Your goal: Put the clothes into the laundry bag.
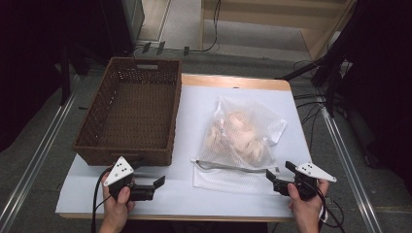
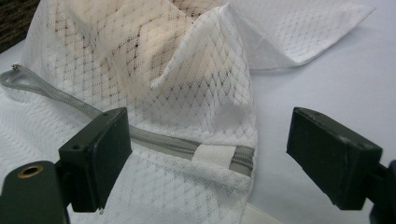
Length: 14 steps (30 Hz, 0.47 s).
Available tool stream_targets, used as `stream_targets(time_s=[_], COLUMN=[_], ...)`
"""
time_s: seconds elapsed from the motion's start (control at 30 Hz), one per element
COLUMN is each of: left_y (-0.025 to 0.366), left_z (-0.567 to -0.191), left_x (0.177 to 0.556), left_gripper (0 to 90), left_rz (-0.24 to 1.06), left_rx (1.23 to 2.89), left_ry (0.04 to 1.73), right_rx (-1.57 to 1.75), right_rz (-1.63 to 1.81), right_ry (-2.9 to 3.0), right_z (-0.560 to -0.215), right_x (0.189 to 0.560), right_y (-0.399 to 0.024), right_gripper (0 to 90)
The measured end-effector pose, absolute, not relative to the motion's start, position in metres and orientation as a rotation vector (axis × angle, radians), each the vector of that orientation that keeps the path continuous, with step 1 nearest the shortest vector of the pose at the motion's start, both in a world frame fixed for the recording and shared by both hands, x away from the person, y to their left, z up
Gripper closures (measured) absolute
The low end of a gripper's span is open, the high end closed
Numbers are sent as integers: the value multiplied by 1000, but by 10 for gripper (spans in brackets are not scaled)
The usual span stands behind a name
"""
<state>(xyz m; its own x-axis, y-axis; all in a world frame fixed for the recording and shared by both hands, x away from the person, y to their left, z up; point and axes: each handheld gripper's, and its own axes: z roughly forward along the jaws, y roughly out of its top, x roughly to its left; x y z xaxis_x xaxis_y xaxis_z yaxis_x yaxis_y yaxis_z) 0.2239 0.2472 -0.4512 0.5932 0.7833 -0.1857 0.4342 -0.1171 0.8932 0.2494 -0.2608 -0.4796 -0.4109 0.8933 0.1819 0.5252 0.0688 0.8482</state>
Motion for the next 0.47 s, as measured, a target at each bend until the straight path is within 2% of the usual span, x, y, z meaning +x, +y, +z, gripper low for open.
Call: stream_targets(time_s=[0.2, 0.47], left_y=[257, 244], left_z=[-454, -457], left_x=[225, 226], left_gripper=[34, 35], left_rz=[394, 425], left_rx=[1726, 1781], left_ry=[1019, 996], right_rx=[1411, 1418], right_rz=[1283, 1312], right_ry=[1962, 1959], right_z=[-480, -478], right_x=[250, 252], right_y=[-262, -265], right_gripper=[140, 140])
